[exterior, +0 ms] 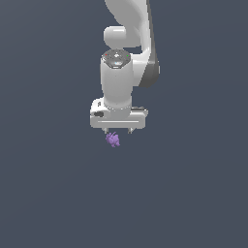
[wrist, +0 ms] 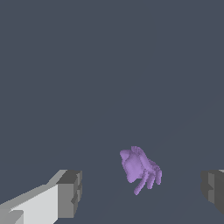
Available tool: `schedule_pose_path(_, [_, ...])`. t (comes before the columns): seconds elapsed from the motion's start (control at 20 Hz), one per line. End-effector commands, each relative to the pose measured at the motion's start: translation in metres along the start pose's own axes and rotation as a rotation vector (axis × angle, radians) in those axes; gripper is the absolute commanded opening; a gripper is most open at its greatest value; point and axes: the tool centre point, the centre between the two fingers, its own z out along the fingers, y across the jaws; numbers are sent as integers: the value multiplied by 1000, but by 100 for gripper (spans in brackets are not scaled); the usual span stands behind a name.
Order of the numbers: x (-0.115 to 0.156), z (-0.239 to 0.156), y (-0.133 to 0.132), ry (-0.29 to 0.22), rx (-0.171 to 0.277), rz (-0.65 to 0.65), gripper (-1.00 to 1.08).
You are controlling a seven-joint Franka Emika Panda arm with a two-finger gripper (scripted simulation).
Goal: Pick up the object and move it to a goal position.
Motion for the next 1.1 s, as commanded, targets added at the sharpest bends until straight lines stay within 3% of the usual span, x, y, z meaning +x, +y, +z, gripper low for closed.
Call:
schedule_pose_path(0.0, [-3, 7, 3, -3, 0, -28, 100])
schedule_pose_path(1.05, [-50, 88, 32, -34, 23, -395, 100])
